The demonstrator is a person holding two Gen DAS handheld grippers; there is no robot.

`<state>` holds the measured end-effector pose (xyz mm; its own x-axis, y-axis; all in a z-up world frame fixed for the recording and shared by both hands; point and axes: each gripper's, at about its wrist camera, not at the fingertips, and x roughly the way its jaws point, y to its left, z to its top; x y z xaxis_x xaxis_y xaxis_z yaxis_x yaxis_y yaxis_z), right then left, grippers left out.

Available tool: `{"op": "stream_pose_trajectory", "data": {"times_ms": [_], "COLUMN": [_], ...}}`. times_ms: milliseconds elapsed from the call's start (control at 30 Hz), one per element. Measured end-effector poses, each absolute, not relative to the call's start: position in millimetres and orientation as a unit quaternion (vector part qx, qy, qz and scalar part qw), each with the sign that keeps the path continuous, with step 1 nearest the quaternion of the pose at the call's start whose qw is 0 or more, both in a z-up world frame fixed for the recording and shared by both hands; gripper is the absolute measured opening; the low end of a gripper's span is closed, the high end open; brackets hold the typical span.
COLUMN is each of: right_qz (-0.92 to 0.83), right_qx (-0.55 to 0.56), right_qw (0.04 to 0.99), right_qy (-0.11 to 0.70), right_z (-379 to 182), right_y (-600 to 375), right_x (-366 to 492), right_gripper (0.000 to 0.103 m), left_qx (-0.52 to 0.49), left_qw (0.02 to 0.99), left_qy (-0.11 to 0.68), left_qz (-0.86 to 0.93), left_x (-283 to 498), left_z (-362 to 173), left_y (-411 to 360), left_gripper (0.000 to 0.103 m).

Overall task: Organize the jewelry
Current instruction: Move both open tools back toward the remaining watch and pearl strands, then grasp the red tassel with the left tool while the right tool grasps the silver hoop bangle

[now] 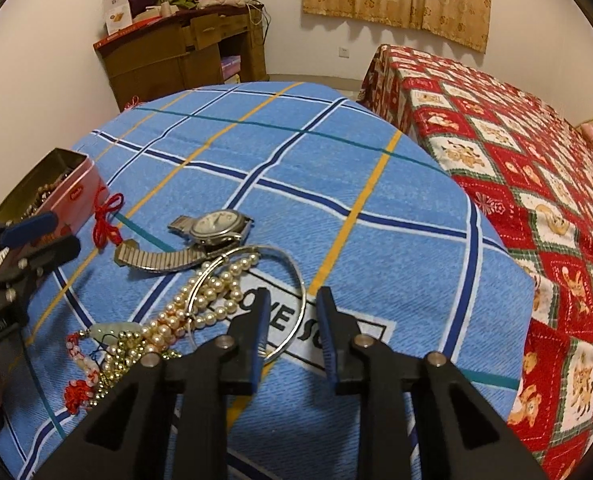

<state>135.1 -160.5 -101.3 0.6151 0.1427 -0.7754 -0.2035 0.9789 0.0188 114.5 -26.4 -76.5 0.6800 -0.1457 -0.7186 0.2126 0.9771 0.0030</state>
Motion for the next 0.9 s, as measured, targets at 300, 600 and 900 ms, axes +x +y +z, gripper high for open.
{"op": "stream_pose_trajectory", "data": {"times_ms": [300, 600, 900], "right_qz": [0.098, 0.096, 0.113], "right_qx": [-0.032, -0.037, -0.019], "right_qw": [0.898, 0.898, 0.898], "right_qy": [0.427, 0.427, 0.424], "right_z": [-101, -101, -101], "right_y": [-160, -158, -162], "right_x": [134, 134, 134], "right_gripper": [0.028, 0.028, 0.013], "left_qx": [0.079, 0.032, 0.034], "left_qw": [0.908, 0.898, 0.907], "left_qy": [0.406, 0.431, 0.408], "left_qz": [-0.062, -0.082, -0.094], "left_x": [137, 142, 127], "left_z": [-90, -97, -90], "left_y": [-48, -43, -39], "left_gripper": [0.046, 0.014, 0.002]}}
